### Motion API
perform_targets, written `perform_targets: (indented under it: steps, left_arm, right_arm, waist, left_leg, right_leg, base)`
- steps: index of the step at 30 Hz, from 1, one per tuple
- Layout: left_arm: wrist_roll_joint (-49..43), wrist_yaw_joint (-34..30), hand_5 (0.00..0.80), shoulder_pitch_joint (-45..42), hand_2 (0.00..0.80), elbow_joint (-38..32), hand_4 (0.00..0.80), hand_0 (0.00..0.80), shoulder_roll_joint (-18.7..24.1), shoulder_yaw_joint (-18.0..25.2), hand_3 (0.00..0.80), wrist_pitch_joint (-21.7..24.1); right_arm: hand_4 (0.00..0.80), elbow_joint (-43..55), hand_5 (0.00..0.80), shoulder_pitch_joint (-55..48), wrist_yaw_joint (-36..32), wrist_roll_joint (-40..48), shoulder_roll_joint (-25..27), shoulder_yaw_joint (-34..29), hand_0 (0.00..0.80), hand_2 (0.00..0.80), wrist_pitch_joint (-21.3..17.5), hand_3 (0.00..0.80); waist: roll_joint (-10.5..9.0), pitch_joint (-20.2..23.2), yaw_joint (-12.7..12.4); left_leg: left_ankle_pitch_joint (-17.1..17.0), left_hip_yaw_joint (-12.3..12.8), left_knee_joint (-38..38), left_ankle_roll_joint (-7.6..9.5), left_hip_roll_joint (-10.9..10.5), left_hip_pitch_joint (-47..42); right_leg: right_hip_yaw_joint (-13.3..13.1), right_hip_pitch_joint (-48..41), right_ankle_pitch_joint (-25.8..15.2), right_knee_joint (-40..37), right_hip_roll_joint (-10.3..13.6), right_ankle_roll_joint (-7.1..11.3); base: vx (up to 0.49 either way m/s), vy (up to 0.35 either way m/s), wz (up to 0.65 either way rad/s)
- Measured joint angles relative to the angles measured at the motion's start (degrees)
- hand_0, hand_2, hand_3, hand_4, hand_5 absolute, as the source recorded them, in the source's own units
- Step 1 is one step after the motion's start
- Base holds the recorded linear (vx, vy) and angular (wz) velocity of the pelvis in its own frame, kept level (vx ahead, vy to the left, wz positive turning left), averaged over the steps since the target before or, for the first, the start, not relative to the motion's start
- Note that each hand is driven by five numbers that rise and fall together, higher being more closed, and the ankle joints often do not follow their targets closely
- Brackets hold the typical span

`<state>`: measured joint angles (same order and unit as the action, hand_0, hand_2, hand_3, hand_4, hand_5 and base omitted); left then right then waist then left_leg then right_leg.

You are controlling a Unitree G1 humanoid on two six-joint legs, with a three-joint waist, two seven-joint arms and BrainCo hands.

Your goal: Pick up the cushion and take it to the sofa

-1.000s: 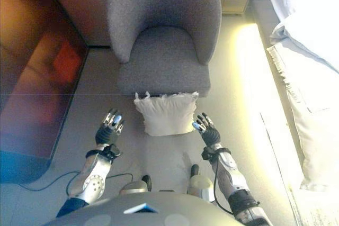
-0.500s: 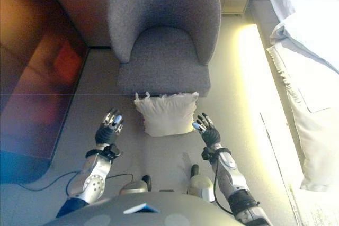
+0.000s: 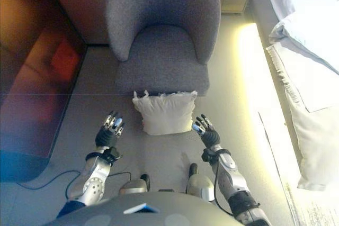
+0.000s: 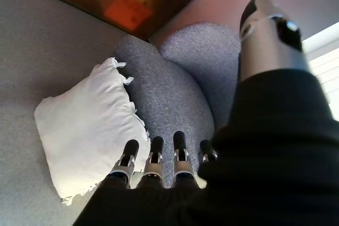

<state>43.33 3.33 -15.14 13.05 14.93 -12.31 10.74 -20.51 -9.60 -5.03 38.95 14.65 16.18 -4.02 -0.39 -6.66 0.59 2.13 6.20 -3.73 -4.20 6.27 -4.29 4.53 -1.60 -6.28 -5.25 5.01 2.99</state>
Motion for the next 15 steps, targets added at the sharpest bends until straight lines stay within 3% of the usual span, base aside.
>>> perform_targets:
  steps: [1, 3, 9, 12, 15]
  left_arm:
    - [0.0, 0.0, 0.0, 0.0, 0.0, 0.1, 0.0, 0.0, -0.2, 0.0, 0.0, 0.0]
    - [0.0, 0.0, 0.0, 0.3, 0.0, 0.2, 0.0, 0.0, -0.3, 0.0, 0.0, 0.0]
    - [0.0, 0.0, 0.0, 0.2, 0.0, 0.6, 0.0, 0.0, -0.2, 0.1, 0.0, 0.0]
    - [0.0, 0.0, 0.0, 2.0, 0.0, 2.8, 0.0, 0.0, -0.4, 0.1, 0.0, 0.0]
    - [0.0, -0.1, 0.0, 4.5, 0.0, 4.8, 0.0, 0.0, 0.5, 0.2, 0.0, -0.2]
  right_arm:
    - [0.0, 0.0, 0.0, 0.1, -0.1, 0.0, 0.5, 0.0, 0.0, 0.0, 0.0, 0.0]
    - [0.0, 0.1, 0.0, 0.4, -0.1, 0.0, 1.7, -0.2, 0.0, 0.0, 0.0, 0.0]
    - [0.0, 0.1, 0.0, 0.1, 0.2, 0.0, 1.2, -1.3, 0.0, 0.0, 0.1, 0.0]
    - [0.0, 0.1, 0.0, 0.0, 0.9, 0.0, -0.4, -1.3, 0.0, 0.0, -0.9, 0.0]
    - [0.0, 0.2, 0.0, -0.7, 1.9, 0.0, -0.9, -0.6, 0.0, 0.0, -1.4, 0.0]
  waist:
    - [0.35, -0.2, 0.0]
    - [1.05, -0.4, 0.2]
    - [1.22, -0.3, 0.7]
    - [1.22, -1.0, 1.7]
    - [2.44, -2.8, 2.9]
  left_leg:
    - [0.7, 0.1, 0.4, 0.97, 0.0, -0.1]
    - [0.6, 0.3, 2.3, 0.8, 0.2, -0.6]
    - [-1.3, 0.8, 6.6, 1.32, -2.3, -2.1]
    - [-0.6, 0.0, 4.4, 2.24, -4.5, -0.7]
    - [0.8, -2.7, 1.0, 3.75, -4.8, -0.1]
  right_leg:
    - [-0.1, -0.1, -0.2, 0.2, -0.1, -0.12]
    - [-0.2, 0.8, -0.4, 0.8, -0.1, 0.09]
    - [-0.7, 2.6, 0.9, 4.2, 2.0, 1.76]
    - [-0.8, 8.1, 3.7, 16.5, 4.5, 3.43]
    - [-1.2, 13.7, 1.5, 30.6, 6.4, 2.92]
  base:
    - [0.023, 0.154, -0.02]
    - [0.049, 0.201, -0.05]
    - [0.033, 0.195, -0.04]
    - [0.022, 0.259, 0.22]
    - [0.159, 0.066, 0.44]
